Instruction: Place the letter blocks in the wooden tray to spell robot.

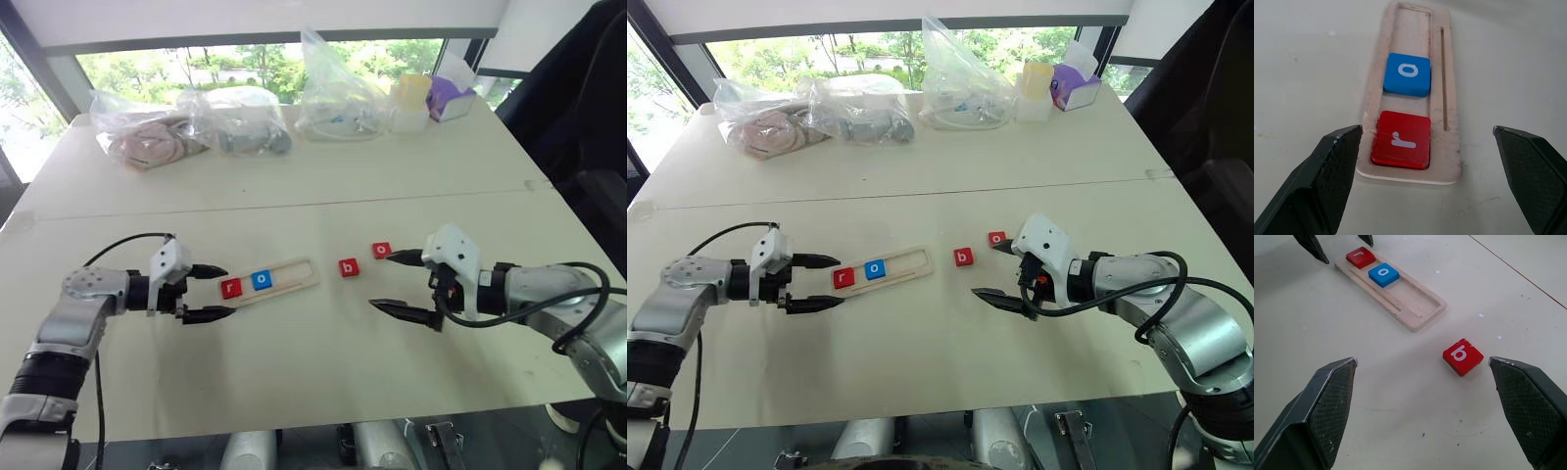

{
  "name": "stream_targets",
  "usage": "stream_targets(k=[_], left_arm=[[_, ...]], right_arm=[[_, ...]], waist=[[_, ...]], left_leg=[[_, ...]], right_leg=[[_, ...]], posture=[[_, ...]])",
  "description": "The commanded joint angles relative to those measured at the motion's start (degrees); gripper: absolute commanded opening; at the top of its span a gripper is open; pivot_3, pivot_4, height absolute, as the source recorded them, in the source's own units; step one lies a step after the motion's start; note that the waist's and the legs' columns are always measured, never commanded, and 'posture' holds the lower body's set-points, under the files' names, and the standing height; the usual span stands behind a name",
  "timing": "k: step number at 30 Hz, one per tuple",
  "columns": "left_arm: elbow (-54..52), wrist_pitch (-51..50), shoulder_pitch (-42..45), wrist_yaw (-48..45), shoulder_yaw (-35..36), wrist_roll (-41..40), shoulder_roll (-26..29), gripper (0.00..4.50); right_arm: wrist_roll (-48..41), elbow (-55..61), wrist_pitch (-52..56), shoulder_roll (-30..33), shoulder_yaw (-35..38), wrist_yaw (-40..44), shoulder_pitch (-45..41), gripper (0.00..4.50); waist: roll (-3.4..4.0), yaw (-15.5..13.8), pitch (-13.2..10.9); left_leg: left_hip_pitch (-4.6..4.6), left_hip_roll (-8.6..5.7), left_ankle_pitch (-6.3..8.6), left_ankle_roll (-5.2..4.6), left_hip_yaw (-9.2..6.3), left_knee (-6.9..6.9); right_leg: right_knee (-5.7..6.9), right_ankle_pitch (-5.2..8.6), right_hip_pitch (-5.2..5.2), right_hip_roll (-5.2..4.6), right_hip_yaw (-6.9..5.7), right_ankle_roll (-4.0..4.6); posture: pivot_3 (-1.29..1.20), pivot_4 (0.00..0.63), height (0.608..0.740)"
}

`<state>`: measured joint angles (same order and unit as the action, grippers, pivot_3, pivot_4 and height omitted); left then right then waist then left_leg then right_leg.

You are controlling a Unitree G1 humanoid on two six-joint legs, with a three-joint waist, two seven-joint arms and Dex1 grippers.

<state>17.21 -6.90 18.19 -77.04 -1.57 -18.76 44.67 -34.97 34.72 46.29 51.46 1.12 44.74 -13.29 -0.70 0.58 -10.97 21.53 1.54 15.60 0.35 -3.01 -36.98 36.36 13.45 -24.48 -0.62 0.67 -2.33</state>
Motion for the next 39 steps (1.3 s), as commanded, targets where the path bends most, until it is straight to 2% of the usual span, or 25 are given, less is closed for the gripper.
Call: stream_targets(k=[1,8,23,28,33,39], left_arm=[[1.2,2.3,1.4,-0.5,-0.3,1.4,-0.3,4.5],[6.1,7.0,2.3,1.6,-0.6,4.8,-3.2,4.5],[7.4,11.0,-1.0,4.6,-2.4,8.6,-4.3,4.5],[6.8,10.0,-1.2,4.4,-2.7,8.3,-4.2,3.13],[3.0,7.9,-1.8,3.1,-3.2,7.0,-4.2,3.13],[-4.6,6.0,-2.5,1.7,-6.9,6.7,-6.4,3.13]], right_arm=[[-0.5,2.2,-0.2,-0.2,1.4,-0.3,0.0,4.44],[-0.9,2.7,0.5,0.0,1.8,-0.8,0.0,4.44],[-0.2,2.3,0.3,0.0,1.1,-0.6,-0.5,4.44],[0.2,1.9,0.0,0.0,0.8,-0.4,-0.9,4.5],[0.6,1.6,-0.1,0.0,0.8,-0.2,-1.1,4.5],[1.0,1.2,-0.3,0.2,0.9,0.0,-1.5,4.5]], waist=[[0.0,0.0,0.0],[0.0,-0.2,0.0],[0.22,-0.1,0.2],[0.27,-0.1,0.2],[0.27,-0.1,0.2],[0.27,-0.3,0.2]], left_leg=[[0.0,0.0,0.0,0.0,0.0,0.0],[-0.01,0.0,0.0,0.0,-0.01,-0.01],[-0.11,0.0,0.0,0.0,0.0,-0.02],[-0.12,0.0,0.0,0.0,0.0,-0.02],[-0.11,0.0,0.0,0.0,0.0,-0.02],[-0.07,-0.02,0.0,0.0,0.0,-0.02]], right_leg=[[0.0,0.0,0.0,0.0,0.0,0.0],[0.03,-0.02,0.0,0.0,0.01,-0.01],[0.07,-0.01,0.07,-0.02,0.03,-0.03],[0.08,-0.01,0.08,-0.01,0.02,-0.03],[0.08,-0.01,0.08,-0.02,0.02,-0.03],[0.06,0.0,0.08,-0.07,0.03,-0.04]], posture=[[0.0,0.15,0.74],[0.0,0.15,0.74],[0.0,0.15,0.74],[0.0,0.15,0.74],[0.0,0.15,0.74],[0.0,0.15,0.74]])
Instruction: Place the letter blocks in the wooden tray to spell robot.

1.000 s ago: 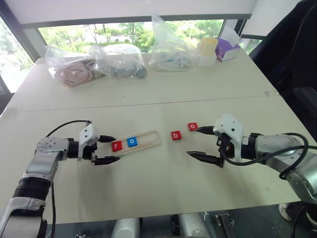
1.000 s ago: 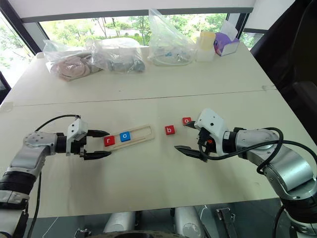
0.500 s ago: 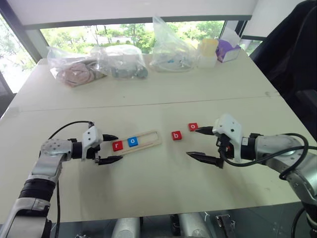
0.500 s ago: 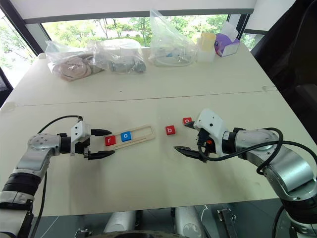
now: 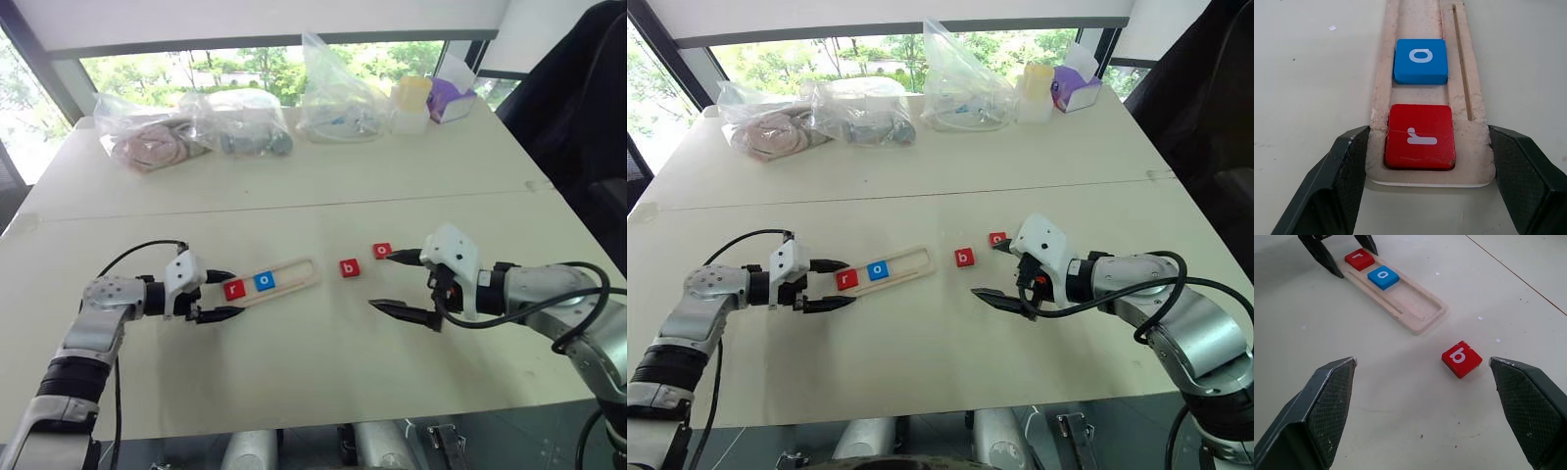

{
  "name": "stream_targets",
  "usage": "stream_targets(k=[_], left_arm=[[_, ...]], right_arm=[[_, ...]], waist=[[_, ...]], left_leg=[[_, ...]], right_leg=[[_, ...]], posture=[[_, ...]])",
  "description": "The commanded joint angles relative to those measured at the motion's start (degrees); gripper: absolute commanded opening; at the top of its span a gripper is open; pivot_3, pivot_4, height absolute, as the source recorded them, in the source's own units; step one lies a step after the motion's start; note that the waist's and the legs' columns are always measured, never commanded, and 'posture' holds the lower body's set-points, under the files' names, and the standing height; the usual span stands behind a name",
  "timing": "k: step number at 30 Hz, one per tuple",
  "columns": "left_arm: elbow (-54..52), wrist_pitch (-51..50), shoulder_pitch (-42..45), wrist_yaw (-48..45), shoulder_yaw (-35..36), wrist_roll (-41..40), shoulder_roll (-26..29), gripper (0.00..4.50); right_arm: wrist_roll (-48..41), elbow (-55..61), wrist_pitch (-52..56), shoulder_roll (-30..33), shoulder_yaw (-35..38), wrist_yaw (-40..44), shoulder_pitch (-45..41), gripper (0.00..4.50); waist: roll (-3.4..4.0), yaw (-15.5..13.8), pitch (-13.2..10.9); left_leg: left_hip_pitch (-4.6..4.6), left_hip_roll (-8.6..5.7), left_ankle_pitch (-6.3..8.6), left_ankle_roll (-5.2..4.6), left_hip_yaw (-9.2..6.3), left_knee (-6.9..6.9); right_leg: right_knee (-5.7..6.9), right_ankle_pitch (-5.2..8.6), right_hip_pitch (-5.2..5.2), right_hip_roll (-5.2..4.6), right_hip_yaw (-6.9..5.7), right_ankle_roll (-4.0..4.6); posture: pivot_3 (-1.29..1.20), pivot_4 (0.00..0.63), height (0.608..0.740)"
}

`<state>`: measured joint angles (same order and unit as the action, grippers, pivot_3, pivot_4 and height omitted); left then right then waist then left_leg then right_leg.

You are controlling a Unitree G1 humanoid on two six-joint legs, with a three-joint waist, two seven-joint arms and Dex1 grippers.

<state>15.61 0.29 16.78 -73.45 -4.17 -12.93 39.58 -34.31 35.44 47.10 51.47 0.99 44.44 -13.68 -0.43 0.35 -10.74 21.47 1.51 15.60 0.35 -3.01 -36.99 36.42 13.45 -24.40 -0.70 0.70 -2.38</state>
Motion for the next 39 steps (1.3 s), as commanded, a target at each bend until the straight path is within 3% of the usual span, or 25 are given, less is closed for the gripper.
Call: stream_targets(k=[1,14,33,34,35,39], left_arm=[[-4.2,-1.4,-0.8,-2.0,-5.4,1.2,-1.8,3.13],[-8.8,-2.2,2.8,0.8,-12.5,5.8,-6.5,3.13],[-8.6,-6.2,3.2,2.9,-14.2,7.3,-7.1,3.13],[-8.7,-7.0,3.1,2.6,-14.2,7.2,-6.8,4.15],[-8.9,-7.5,3.1,2.5,-14.2,7.3,-6.4,4.46],[-10.0,-9.3,3.0,4.5,-12.8,6.7,-6.6,4.46]], right_arm=[[0.4,0.4,-1.2,0.2,1.1,0.4,-1.2,4.5],[0.7,0.6,-1.0,0.4,1.8,0.3,-1.2,4.5],[0.6,1.3,-1.1,-0.1,1.5,-0.9,-0.7,4.5],[0.6,1.3,-1.1,-0.1,1.6,-0.9,-0.7,4.5],[0.6,1.3,-1.1,-0.1,1.6,-0.9,-0.6,4.5],[0.7,1.4,-1.2,-0.3,1.2,-1.1,-0.7,4.5]], waist=[[0.0,-0.2,0.0],[-0.01,-1.1,0.0],[-0.01,-1.1,0.0],[-0.01,-1.1,0.0],[-0.01,-1.0,0.0],[-0.01,-0.9,0.0]], left_leg=[[0.01,-0.01,0.0,0.0,0.0,-0.01],[0.0,-0.03,0.0,0.0,0.04,-0.03],[0.0,-0.07,0.0,0.0,0.04,-0.08],[0.0,-0.07,0.0,0.0,0.04,-0.08],[0.0,-0.07,0.0,0.0,0.03,-0.08],[-0.03,-0.06,0.0,-0.01,0.03,-0.06]], right_leg=[[0.0,-0.01,0.0,0.0,0.0,0.01],[-0.02,0.02,0.0,0.04,0.0,-0.02],[-0.03,0.03,0.04,0.02,0.02,-0.04],[-0.03,0.03,0.04,0.03,0.02,-0.04],[-0.03,0.03,0.05,0.03,0.02,-0.04],[-0.03,0.02,0.04,0.05,0.02,-0.04]], posture=[[0.0,0.15,0.74],[0.0,0.15,0.74],[0.0,0.15,0.74],[0.0,0.15,0.74],[0.0,0.15,0.74],[0.0,0.15,0.74]])
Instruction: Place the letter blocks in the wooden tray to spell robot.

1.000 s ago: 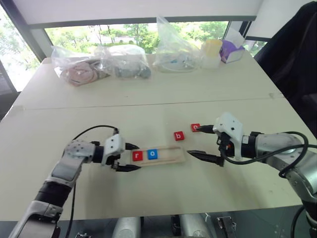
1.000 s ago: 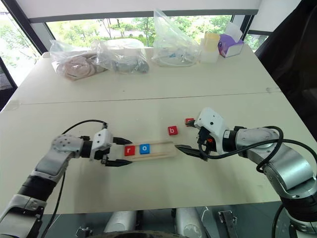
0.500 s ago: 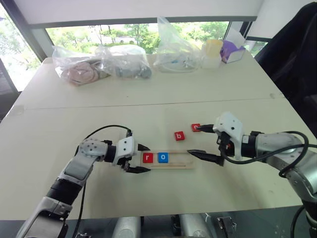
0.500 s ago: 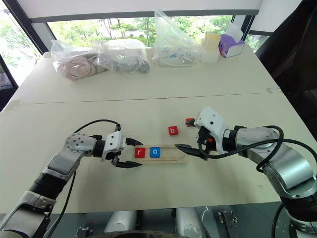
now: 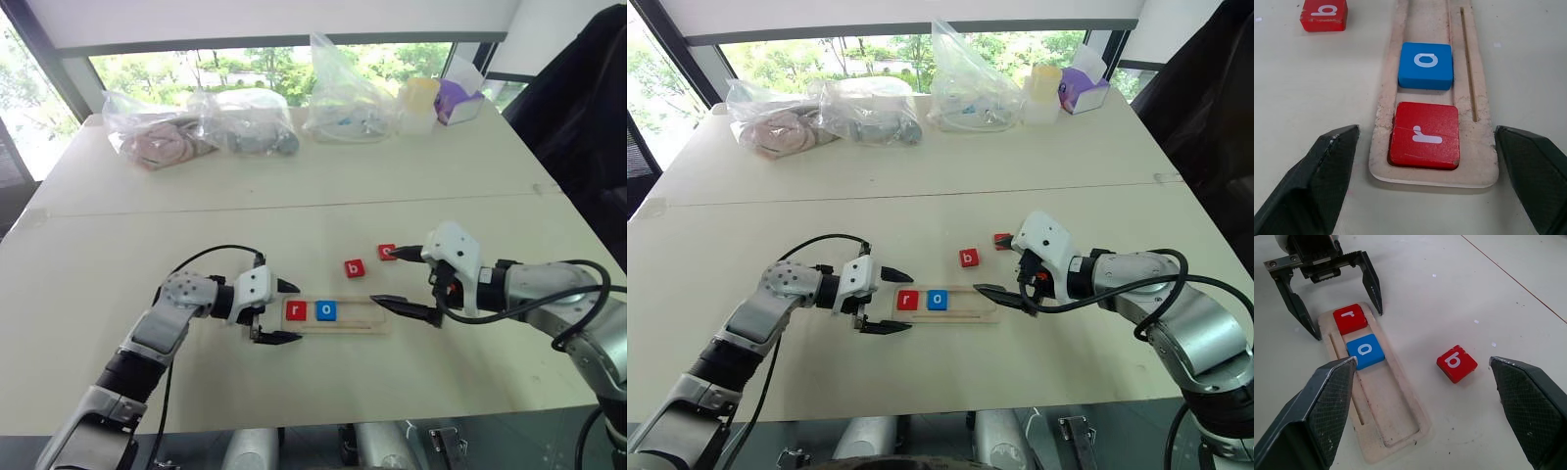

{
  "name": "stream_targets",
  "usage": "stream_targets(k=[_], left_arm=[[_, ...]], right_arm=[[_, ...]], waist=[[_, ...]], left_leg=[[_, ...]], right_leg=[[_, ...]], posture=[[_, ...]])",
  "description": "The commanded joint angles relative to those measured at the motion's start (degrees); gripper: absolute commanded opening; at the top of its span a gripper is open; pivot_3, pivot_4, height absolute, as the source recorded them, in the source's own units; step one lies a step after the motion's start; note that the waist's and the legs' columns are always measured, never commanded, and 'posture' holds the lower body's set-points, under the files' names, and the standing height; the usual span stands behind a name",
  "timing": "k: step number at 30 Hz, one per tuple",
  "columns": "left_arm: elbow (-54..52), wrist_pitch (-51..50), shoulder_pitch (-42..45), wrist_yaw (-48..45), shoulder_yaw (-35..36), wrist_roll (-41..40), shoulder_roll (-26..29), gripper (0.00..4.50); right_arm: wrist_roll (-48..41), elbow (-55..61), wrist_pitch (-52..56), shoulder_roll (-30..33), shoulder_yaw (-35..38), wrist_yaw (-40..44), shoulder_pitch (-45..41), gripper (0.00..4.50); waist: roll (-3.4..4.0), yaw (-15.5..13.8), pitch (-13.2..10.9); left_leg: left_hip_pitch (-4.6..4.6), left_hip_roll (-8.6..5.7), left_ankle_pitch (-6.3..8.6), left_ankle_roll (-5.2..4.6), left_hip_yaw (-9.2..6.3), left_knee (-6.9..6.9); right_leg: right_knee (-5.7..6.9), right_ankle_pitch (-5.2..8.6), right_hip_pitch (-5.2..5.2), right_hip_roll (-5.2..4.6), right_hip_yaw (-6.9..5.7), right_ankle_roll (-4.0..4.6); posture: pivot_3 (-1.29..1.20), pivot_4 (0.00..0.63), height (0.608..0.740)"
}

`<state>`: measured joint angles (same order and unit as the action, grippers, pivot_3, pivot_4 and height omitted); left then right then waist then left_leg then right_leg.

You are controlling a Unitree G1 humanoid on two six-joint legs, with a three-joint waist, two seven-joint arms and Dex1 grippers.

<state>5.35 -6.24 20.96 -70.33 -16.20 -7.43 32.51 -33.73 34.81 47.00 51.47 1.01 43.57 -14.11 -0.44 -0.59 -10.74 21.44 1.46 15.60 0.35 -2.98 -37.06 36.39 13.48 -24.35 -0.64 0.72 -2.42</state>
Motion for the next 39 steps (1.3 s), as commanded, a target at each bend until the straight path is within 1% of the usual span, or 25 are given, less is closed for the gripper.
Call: stream_targets(k=[1,4,7,11,14,17,20,24,26,29,35,39], left_arm=[[-0.2,-3.3,-1.3,1.8,-0.6,1.2,0.6,4.46],[-2.6,-5.9,-2.0,2.4,0.4,0.5,1.9,4.46],[-5.2,-8.7,-3.5,3.1,2.5,-0.4,4.7,4.46],[-9.4,-12.2,-6.8,4.9,6.0,-2.2,8.3,4.46],[-11.8,-13.9,-8.9,5.9,7.7,-3.2,10.0,4.46],[-14.7,-15.5,-11.8,7.5,10.2,-4.0,11.8,4.46],[-19.1,-18.2,-15.0,10.2,14.7,-5.7,13.4,4.46],[-24.5,-22.1,-16.9,12.7,18.9,-9.1,13.6,4.46],[-27.2,-23.8,-17.3,13.5,20.5,-11.0,13.3,4.46],[-31.8,-26.9,-17.6,14.9,22.2,-14.1,12.9,4.46],[-37.3,-31.0,-16.7,17.9,22.4,-17.8,12.7,4.46],[-39.5,-32.3,-16.6,19.1,21.0,-18.7,12.7,4.46]], right_arm=[[0.0,2.1,-1.0,-0.3,1.2,-0.3,-0.3,4.5],[0.0,2.1,-0.9,-0.4,0.9,-0.4,-0.5,4.5],[0.0,1.9,-1.0,-0.6,0.5,-0.3,-0.9,4.5],[0.9,0.9,-1.2,-2.5,-1.3,-1.3,-1.6,4.5],[2.6,0.0,-1.3,-3.8,-2.9,-2.2,-2.0,4.5],[6.4,-1.9,-1.5,-6.8,-6.2,-5.8,-2.7,4.5],[9.7,-4.9,1.8,-12.7,-10.1,-11.9,-5.6,4.5],[13.1,-7.5,6.0,-18.1,-13.2,-17.4,-8.1,4.5],[14.0,-8.1,8.4,-20.5,-13.6,-19.7,-8.6,4.5],[15.6,-9.0,11.8,-23.5,-14.3,-23.2,-9.1,4.5],[18.6,-9.8,16.8,-28.5,-15.2,-28.7,-9.1,4.5],[19.6,-11.1,19.2,-32.9,-13.5,-32.1,-9.1,4.5]], waist=[[0.0,0.0,0.0],[-0.01,0.0,0.0],[-0.02,0.4,0.0],[-0.02,1.8,0.0],[-0.02,1.8,0.0],[-0.04,1.7,0.0],[-0.06,1.8,0.0],[-0.06,1.4,-0.1],[-0.08,1.0,-0.1],[-0.09,1.2,-0.1],[-0.09,1.4,-0.1],[-0.09,1.5,-0.1]], left_leg=[[0.0,0.0,0.0,0.0,0.0,0.0],[0.0,0.0,0.0,0.0,-0.01,0.0],[0.0,0.03,0.0,0.0,-0.02,0.01],[-0.05,0.13,0.04,-0.06,-0.04,0.1],[-0.07,0.21,0.07,-0.13,-0.03,0.12],[-0.04,0.22,0.08,-0.13,-0.02,0.12],[-0.02,0.21,0.08,-0.13,-0.01,0.12],[0.02,0.23,0.07,-0.12,0.01,0.16],[0.11,0.2,0.07,-0.12,-0.04,0.15],[0.17,0.14,0.07,-0.11,0.01,0.11],[0.12,0.13,0.07,-0.11,0.02,0.11],[0.09,0.14,0.07,-0.11,0.02,0.12]], right_leg=[[0.0,0.0,0.0,0.0,0.0,0.0],[0.0,0.0,0.0,0.0,0.0,0.0],[0.0,0.0,0.0,0.03,0.0,0.0],[0.01,0.0,-0.02,0.12,0.02,0.01],[0.02,0.0,-0.05,0.16,0.05,0.02],[0.02,0.01,-0.09,0.17,0.04,0.04],[0.01,0.01,-0.12,0.15,0.05,0.04],[0.03,-0.01,-0.22,0.16,0.08,0.08],[0.02,-0.01,-0.23,0.1,0.04,0.08],[-0.04,-0.04,-0.22,0.0,0.08,0.09],[-0.01,-0.05,-0.22,0.06,0.13,0.11],[0.01,-0.04,-0.22,0.09,0.13,0.09]], posture=[[0.0,0.15,0.74],[0.0,0.15,0.74],[0.0,0.15,0.74],[0.0,0.15,0.74],[0.0,0.15,0.74],[0.0,0.15,0.74],[0.0,0.15,0.74],[0.0,0.15,0.74],[0.0,0.15,0.74],[0.0,0.15,0.74],[0.0,0.15,0.74],[0.0,0.15,0.74]])
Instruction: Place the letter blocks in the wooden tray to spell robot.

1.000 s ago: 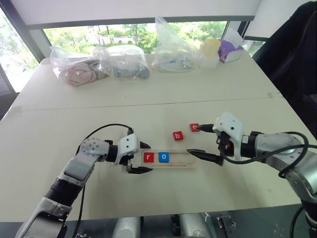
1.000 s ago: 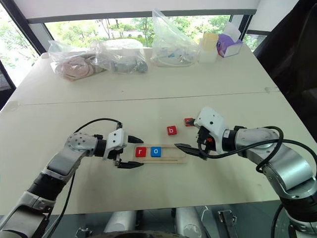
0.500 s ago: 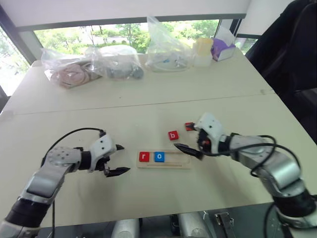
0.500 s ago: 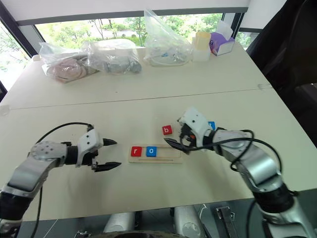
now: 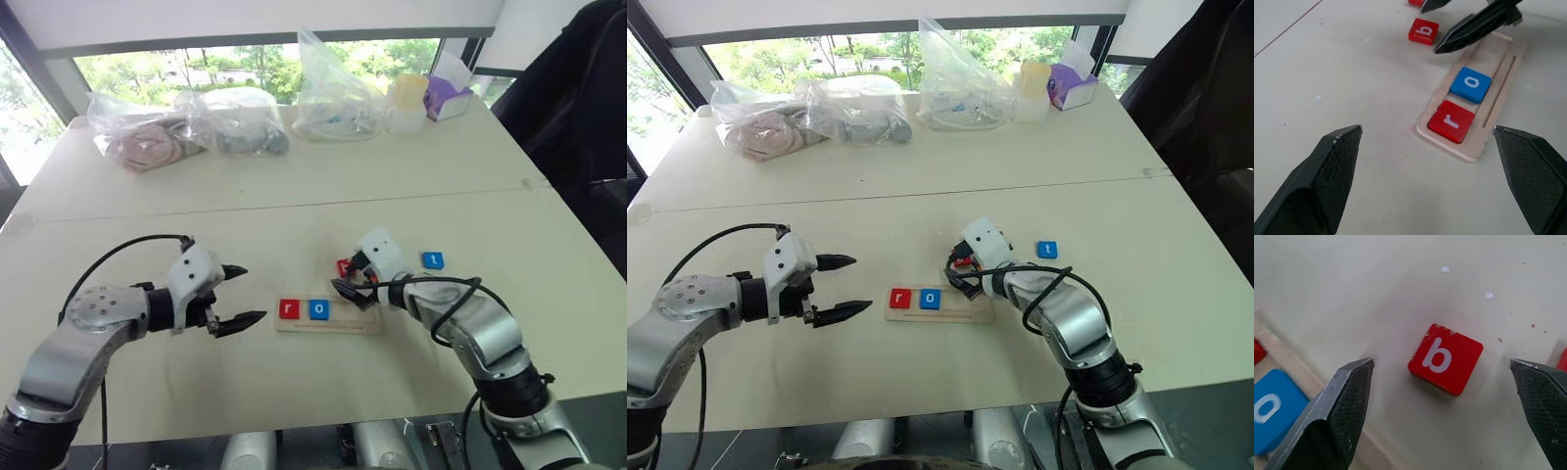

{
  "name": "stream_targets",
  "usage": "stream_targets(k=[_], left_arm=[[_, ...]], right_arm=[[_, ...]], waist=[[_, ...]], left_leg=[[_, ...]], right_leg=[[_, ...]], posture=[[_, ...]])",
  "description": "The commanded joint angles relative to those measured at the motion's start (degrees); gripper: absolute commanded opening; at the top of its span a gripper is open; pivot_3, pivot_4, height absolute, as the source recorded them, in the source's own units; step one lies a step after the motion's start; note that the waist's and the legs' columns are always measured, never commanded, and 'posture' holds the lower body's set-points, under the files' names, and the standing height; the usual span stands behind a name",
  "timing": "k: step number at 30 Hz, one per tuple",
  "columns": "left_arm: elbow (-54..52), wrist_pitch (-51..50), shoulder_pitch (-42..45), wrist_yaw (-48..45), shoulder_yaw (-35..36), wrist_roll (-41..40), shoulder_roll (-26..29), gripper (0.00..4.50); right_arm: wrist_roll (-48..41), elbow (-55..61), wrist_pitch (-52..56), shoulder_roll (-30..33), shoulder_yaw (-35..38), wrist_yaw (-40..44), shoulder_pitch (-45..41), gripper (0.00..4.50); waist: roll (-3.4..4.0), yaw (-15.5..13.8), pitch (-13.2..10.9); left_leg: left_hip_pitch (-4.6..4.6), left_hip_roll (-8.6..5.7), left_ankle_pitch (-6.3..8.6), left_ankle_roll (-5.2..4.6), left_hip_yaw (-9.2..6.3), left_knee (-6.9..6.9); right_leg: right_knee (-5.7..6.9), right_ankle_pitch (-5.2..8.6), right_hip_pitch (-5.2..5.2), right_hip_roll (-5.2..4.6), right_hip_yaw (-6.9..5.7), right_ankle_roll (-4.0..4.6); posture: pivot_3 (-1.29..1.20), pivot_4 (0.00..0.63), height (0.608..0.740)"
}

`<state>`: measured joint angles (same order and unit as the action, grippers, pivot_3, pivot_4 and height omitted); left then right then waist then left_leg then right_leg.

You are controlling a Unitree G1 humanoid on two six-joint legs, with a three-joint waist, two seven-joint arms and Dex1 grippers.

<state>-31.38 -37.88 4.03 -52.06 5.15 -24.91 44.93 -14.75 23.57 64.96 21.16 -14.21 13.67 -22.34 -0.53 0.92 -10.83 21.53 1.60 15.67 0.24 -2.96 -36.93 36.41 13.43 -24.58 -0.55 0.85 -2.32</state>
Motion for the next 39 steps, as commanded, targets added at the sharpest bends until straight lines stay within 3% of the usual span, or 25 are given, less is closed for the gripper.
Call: stream_targets(k=[1,8,11,16,22,28,34,39], left_arm=[[-3.2,-0.9,0.3,1.0,-0.6,-1.5,0.2,4.46],[-4.5,-1.5,0.2,2.3,-2.0,-1.9,0.2,4.46],[-5.0,-1.3,-0.2,2.4,-2.4,-2.0,0.4,4.5],[-5.9,-1.6,-0.1,3.2,-3.8,-2.0,0.2,4.5],[-7.5,-1.7,-0.9,3.8,-4.6,-3.2,-0.2,4.5],[-8.2,-1.0,-2.0,4.0,-6.6,-3.5,-0.8,4.5],[-6.8,0.5,-1.9,3.7,-8.1,-2.7,-1.4,4.5],[-5.1,2.3,-1.6,2.9,-9.0,-2.0,-1.3,4.5]], right_arm=[[0.7,-0.2,2.2,-4.0,2.5,-3.0,-1.0,4.5],[2.4,-1.2,4.3,-7.7,2.8,-5.9,-0.7,4.5],[2.9,-0.7,5.5,-8.8,2.1,-6.6,-0.3,3.66],[3.2,0.2,6.1,-7.3,1.1,-5.3,-0.1,1.16],[4.0,6.0,8.1,-1.5,0.1,-3.9,0.5,1.14],[0.8,20.7,22.2,3.8,11.3,-0.4,4.5,1.14],[-2.0,28.5,27.5,3.1,20.8,0.5,13.0,1.14],[-3.4,30.2,27.5,-2.2,24.2,-2.8,18.9,1.14]], waist=[[0.0,0.0,0.0],[0.0,0.1,0.0],[0.0,0.1,0.0],[0.0,0.1,0.0],[0.0,0.0,0.0],[0.0,-0.1,0.0],[-0.01,-0.1,0.0],[-0.01,0.1,0.0]], left_leg=[[0.0,0.0,0.0,0.0,0.0,0.0],[-0.01,0.0,0.0,0.0,0.0,0.0],[-0.01,0.0,0.0,0.0,0.0,0.0],[-0.02,0.0,0.0,0.0,0.0,0.03],[-0.01,-0.01,0.0,0.0,0.0,0.03],[0.04,-0.04,0.0,0.0,0.0,0.03],[-0.01,-0.02,0.01,0.0,-0.03,0.07],[-0.02,-0.02,0.01,0.0,0.0,0.1]], right_leg=[[0.0,0.0,0.0,0.0,0.0,0.0],[0.0,0.0,0.0,0.0,0.0,0.0],[0.0,0.02,0.0,0.0,0.0,-0.03],[0.0,0.02,0.0,0.0,0.0,-0.02],[-0.01,0.04,0.0,-0.02,0.0,-0.04],[-0.07,0.05,0.0,-0.05,0.0,-0.06],[-0.08,0.07,0.0,0.0,-0.02,-0.06],[-0.1,0.07,-0.01,-0.01,-0.01,-0.06]], posture=[[0.0,0.15,0.74],[0.0,0.15,0.74],[0.0,0.15,0.74],[0.0,0.15,0.74],[0.0,0.15,0.74],[0.0,0.15,0.74],[0.0,0.15,0.74],[0.0,0.15,0.74]])
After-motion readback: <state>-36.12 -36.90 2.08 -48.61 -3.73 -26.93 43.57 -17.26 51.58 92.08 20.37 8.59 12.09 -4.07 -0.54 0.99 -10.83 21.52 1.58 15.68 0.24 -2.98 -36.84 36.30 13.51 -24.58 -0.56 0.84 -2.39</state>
